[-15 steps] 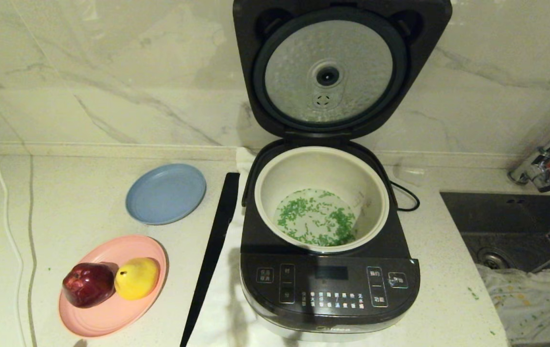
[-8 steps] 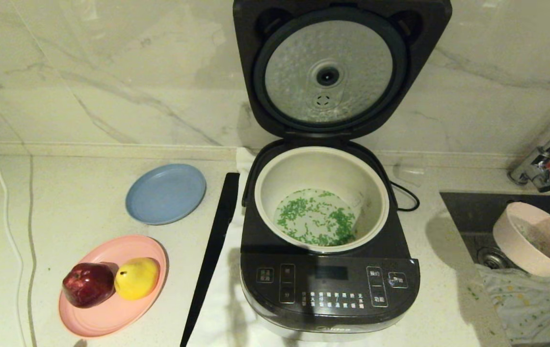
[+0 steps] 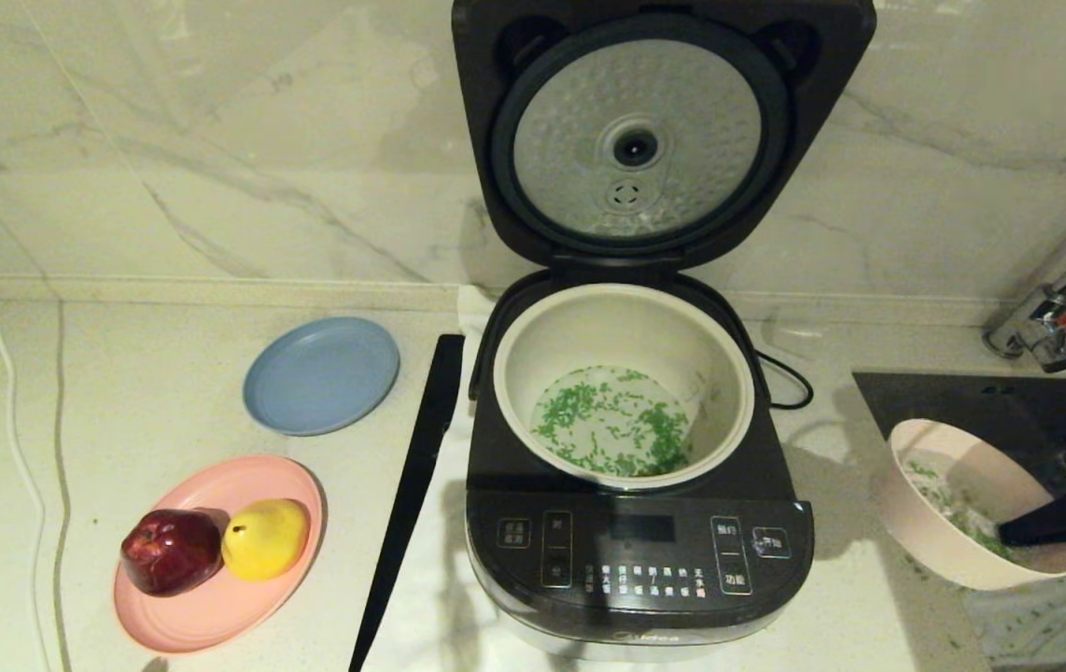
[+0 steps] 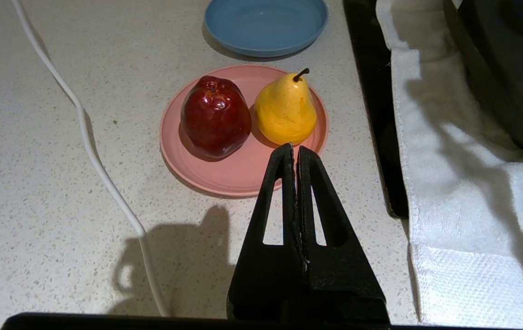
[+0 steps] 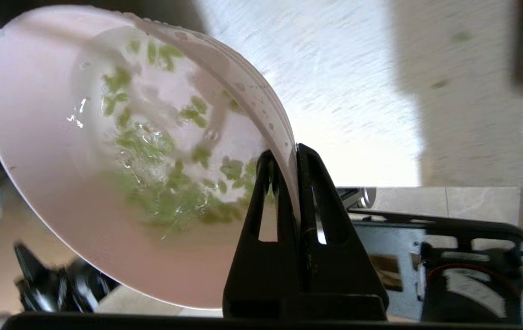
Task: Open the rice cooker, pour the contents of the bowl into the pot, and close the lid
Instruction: Pour the water from the bowl into the rice cooker
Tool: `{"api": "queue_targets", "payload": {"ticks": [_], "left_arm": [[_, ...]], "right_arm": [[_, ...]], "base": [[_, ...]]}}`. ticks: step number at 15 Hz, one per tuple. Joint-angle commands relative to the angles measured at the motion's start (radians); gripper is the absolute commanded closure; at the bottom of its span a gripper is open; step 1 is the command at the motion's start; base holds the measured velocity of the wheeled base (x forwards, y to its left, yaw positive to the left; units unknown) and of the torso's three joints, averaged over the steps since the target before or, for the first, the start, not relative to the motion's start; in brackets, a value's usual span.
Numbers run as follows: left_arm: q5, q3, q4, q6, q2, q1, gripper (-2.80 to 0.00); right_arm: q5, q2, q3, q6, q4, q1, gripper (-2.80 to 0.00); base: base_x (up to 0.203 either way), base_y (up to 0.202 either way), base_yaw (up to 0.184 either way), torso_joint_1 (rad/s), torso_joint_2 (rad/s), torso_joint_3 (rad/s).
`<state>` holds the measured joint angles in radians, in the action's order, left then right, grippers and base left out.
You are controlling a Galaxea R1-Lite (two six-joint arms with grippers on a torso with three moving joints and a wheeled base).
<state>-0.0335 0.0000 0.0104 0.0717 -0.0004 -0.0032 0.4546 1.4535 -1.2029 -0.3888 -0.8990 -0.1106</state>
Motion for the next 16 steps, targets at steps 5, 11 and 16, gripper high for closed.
{"api": "queue_targets", "payload": {"ticks": [5,11,16], "left_arm": [[0.0,0.005,0.0,0.0,0.0,0.0,0.0],[0.0,0.005,0.0,0.0,0.0,0.0,0.0],[0.0,0.005,0.0,0.0,0.0,0.0,0.0]], "right_arm": [[-0.185,-0.006,-0.196,-0.176,-0.004,0.336,0.0],[-0.475,0.113,-0.445,-0.253,-0.002,0.62,0.0],[-0.629,0.248,-0.612,-0.286,0.006,0.762,0.0]], "base": [[0.0,0.0,0.0,0.0,0.0,0.0],[0.0,0.0,0.0,0.0,0.0,0.0],[0.0,0.0,0.0,0.0,0.0,0.0]]}}
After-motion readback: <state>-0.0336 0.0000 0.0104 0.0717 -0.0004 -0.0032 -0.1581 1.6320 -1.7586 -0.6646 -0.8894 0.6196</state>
